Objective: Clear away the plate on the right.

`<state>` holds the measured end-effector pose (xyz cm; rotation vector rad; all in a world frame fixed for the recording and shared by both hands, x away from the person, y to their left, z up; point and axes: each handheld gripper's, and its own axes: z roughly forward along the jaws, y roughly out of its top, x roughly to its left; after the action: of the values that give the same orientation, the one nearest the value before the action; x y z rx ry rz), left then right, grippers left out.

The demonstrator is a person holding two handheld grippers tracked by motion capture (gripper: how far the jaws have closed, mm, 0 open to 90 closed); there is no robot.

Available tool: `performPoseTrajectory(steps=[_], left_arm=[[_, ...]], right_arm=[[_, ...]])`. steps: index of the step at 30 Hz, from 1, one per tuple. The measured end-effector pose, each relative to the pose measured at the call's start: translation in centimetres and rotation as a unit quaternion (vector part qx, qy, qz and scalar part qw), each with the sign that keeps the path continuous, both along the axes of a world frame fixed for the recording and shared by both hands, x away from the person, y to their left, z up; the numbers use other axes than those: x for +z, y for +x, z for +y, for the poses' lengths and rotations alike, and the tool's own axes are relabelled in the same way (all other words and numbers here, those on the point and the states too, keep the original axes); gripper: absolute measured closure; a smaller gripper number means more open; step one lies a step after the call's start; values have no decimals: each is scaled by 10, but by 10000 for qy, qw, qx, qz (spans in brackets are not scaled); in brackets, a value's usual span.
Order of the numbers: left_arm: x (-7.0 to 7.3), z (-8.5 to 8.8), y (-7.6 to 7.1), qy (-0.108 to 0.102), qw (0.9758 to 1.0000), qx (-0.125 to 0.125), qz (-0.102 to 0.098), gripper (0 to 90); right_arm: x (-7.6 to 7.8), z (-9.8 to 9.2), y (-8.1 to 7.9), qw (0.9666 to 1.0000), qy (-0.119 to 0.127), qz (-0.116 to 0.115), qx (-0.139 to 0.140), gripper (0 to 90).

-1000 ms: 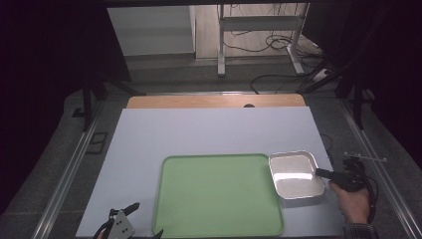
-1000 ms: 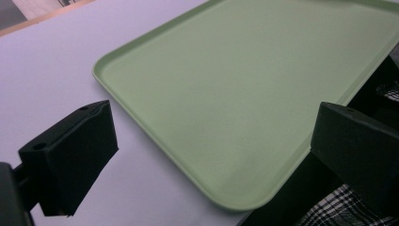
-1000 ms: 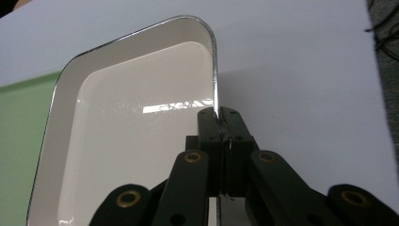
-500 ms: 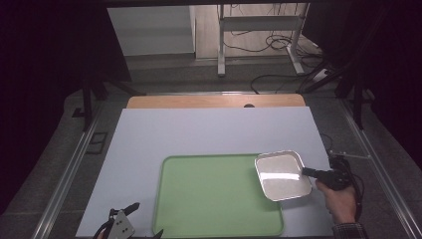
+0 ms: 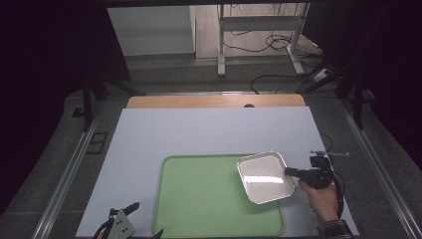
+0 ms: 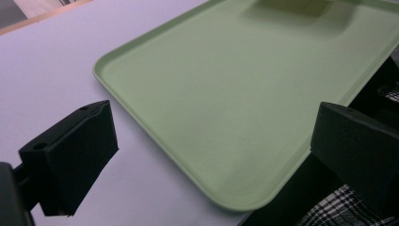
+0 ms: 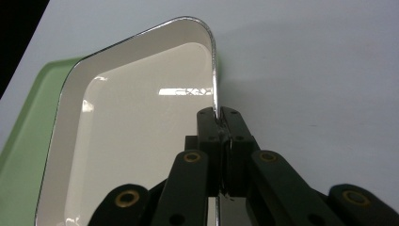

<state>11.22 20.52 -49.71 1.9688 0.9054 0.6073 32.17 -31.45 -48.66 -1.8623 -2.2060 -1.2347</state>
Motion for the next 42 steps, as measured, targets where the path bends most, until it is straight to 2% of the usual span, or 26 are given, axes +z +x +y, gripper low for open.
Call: performPoseTrajectory(steps=[18,27,42], left_arm=[[0,0,0,29,10000,-15,-1,9],[0,0,0,34,10000,-26,-8,9],[0,0,0,43,10000,-28,-14,9]], right_arm=[[-11,56,13,9990,115,164,402,883],[-15,85,20,9983,111,162,550,883],[-24,115,28,9983,34,218,540,883]])
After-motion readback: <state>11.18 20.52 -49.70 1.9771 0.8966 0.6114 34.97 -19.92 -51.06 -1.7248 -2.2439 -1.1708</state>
